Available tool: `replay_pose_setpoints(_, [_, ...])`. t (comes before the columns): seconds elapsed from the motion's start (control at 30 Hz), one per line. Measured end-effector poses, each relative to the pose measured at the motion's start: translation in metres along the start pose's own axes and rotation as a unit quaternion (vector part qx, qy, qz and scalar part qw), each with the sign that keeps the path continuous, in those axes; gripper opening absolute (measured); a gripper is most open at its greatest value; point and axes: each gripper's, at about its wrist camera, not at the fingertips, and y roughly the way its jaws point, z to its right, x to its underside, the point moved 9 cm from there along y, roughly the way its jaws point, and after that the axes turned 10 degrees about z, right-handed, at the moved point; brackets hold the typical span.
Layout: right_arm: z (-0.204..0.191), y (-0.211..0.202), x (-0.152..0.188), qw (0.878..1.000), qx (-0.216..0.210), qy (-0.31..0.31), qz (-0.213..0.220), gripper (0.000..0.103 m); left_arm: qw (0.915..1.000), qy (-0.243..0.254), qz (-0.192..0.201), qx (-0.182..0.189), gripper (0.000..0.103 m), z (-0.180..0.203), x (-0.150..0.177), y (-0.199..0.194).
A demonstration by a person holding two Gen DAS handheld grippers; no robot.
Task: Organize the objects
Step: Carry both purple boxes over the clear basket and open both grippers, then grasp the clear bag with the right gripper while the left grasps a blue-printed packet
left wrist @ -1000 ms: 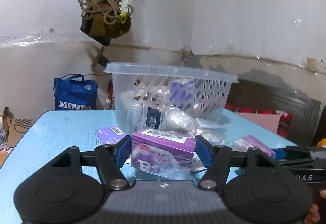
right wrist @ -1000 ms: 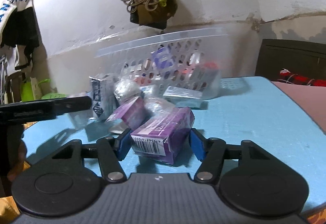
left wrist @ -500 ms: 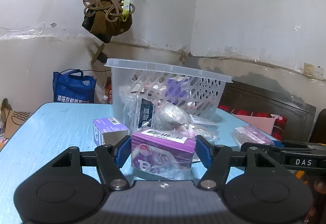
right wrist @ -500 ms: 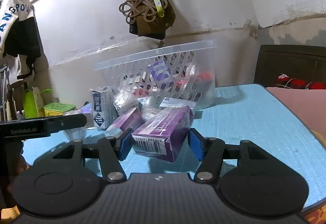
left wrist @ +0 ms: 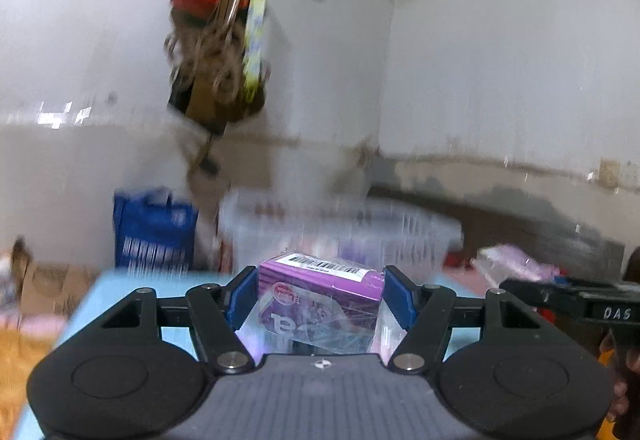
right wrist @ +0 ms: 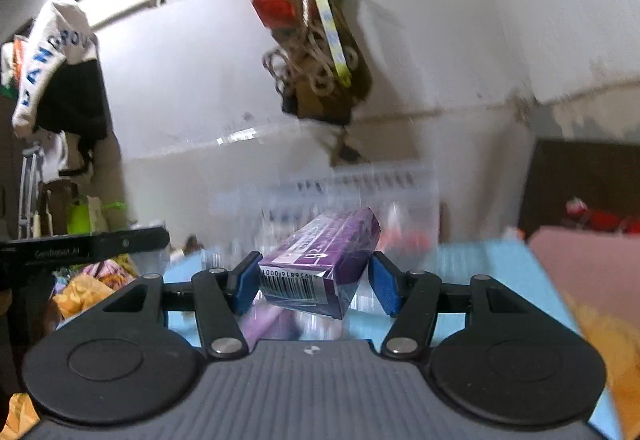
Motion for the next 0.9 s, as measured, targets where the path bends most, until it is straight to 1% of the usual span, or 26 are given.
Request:
replay_pose_setpoints(0.1, [0.007,0.029,-0.038,0.999,0.002,-0.027,0.016,0.061,0.9996,-0.008,0.025,0.011,0.07,-0.003,-0.046,0.035])
replay_pose_setpoints(0.13, [0.01,0.042,-0.051,0.999,-0.003,-0.026,0.018,0.061,0.9994,-0.016,0.026,0.018,0.07,-0.005,-0.061,0.053])
replay_pose_setpoints(0.17, [0.013,0.055,-0.061,0.999,-0.008,-0.026,0.022,0.061,0.9994,-0.023,0.017,0.02,0.07,-0.006,-0.068,0.07])
replay_pose_setpoints(0.2, [0.018,0.072,-0.071,0.999,-0.009,-0.027,0.023,0.061,0.9994,-0.027,0.008,0.02,0.07,-0.007,-0.074,0.087])
replay_pose_setpoints(0.27, [0.023,0.101,-0.076,1.0,-0.01,-0.019,0.005,0.061,0.9995,-0.031,-0.009,0.008,0.07,-0.011,-0.08,0.12])
replay_pose_setpoints(0.33, [0.023,0.123,-0.079,0.999,-0.011,-0.039,-0.002,0.062,0.9988,-0.039,-0.026,0.012,0.07,-0.011,-0.076,0.143])
replay_pose_setpoints(0.37, [0.021,0.129,-0.076,0.999,-0.012,-0.052,-0.01,0.063,0.9986,-0.035,-0.034,0.019,0.074,-0.01,-0.072,0.154])
replay_pose_setpoints(0.4, [0.021,0.137,-0.072,0.998,-0.007,-0.062,-0.02,0.071,0.9983,-0.023,-0.045,0.029,0.08,-0.007,-0.064,0.165])
replay_pose_setpoints(0.43, [0.022,0.141,-0.069,0.997,0.001,-0.068,-0.023,0.092,0.9974,-0.02,-0.063,0.029,0.085,-0.008,-0.053,0.174])
replay_pose_setpoints(0.47, [0.022,0.143,-0.063,0.997,0.008,-0.071,-0.03,0.099,0.9965,-0.025,-0.077,0.022,0.085,-0.012,-0.044,0.179])
replay_pose_setpoints(0.5, [0.023,0.141,-0.06,0.997,0.011,-0.073,-0.032,0.1,0.995,-0.032,-0.094,0.016,0.085,-0.016,-0.034,0.182])
replay_pose_setpoints(0.53, [0.022,0.135,-0.058,0.997,0.013,-0.069,-0.025,0.1,0.9933,-0.044,-0.106,0.012,0.084,-0.02,-0.026,0.18])
replay_pose_setpoints(0.57, [0.023,0.127,-0.058,0.998,0.011,-0.062,-0.021,0.102,0.9931,-0.052,-0.105,0.013,0.083,-0.022,-0.023,0.174])
replay_pose_setpoints(0.67, [0.025,0.099,-0.048,0.999,0.01,-0.033,-0.02,0.103,0.9965,-0.055,-0.061,0.02,0.083,-0.021,-0.032,0.133])
replay_pose_setpoints(0.7, [0.026,0.09,-0.038,0.999,0.012,-0.024,-0.028,0.103,0.9971,-0.051,-0.053,0.02,0.084,-0.021,-0.033,0.118])
replay_pose_setpoints(0.77, [0.027,0.077,-0.012,0.998,0.013,-0.012,-0.062,0.103,0.9979,-0.039,-0.049,0.016,0.085,-0.018,-0.022,0.087])
replay_pose_setpoints(0.8, [0.026,0.073,0.004,0.997,0.01,-0.005,-0.08,0.1,0.9981,-0.036,-0.049,0.012,0.085,-0.017,-0.014,0.075])
replay_pose_setpoints(0.83, [0.025,0.068,0.021,0.995,0.007,0.003,-0.097,0.093,0.9981,-0.029,-0.053,0.009,0.085,-0.016,-0.001,0.063])
replay_pose_setpoints(0.9, [0.023,0.067,0.046,0.992,0.0,0.016,-0.129,0.086,0.9979,-0.023,-0.06,0.003,0.085,-0.016,0.017,0.055])
